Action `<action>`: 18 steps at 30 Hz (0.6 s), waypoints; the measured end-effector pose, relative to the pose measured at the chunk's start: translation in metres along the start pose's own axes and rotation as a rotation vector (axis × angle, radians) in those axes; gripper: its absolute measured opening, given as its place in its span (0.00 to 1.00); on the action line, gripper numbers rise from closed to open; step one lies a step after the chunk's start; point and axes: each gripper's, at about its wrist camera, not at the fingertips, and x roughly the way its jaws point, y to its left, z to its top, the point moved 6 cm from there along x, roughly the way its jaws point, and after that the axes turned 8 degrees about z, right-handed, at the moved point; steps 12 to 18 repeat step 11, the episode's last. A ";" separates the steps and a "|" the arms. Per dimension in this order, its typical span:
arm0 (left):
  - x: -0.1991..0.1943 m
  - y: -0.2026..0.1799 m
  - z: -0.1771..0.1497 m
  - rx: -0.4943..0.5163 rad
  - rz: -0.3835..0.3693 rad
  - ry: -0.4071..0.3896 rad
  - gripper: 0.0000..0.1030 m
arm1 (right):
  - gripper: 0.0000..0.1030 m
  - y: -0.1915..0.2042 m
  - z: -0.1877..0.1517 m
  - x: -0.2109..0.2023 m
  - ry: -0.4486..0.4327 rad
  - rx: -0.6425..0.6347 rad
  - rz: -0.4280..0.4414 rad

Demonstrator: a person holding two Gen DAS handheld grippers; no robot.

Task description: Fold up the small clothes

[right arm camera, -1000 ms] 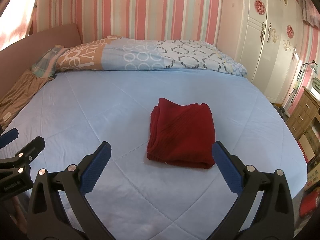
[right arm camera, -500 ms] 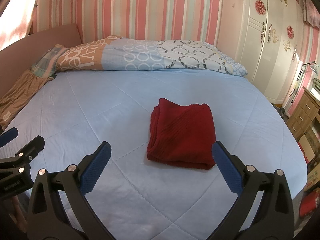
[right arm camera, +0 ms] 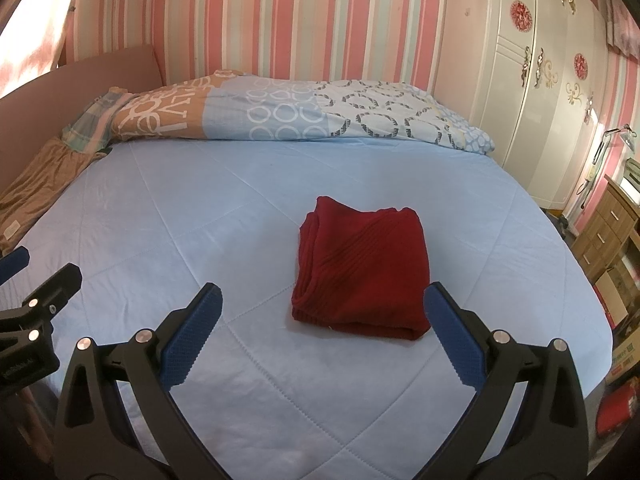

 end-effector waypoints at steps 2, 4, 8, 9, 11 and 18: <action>0.000 0.000 0.000 -0.003 0.002 0.003 0.98 | 0.97 0.001 0.000 0.001 0.000 0.002 -0.001; 0.002 0.002 -0.001 -0.018 -0.001 0.018 0.98 | 0.97 0.000 0.001 0.001 0.001 0.005 -0.001; 0.005 0.005 -0.002 -0.032 0.000 0.034 0.98 | 0.97 -0.001 0.000 0.001 0.001 0.003 -0.001; 0.006 0.006 -0.002 -0.033 -0.001 0.036 0.98 | 0.97 -0.001 0.000 0.001 0.003 0.003 -0.002; 0.006 0.005 -0.003 -0.032 -0.004 0.039 0.98 | 0.97 -0.002 0.001 0.001 0.005 0.006 0.002; 0.006 0.005 -0.003 -0.032 -0.004 0.039 0.98 | 0.97 -0.002 0.001 0.001 0.005 0.006 0.002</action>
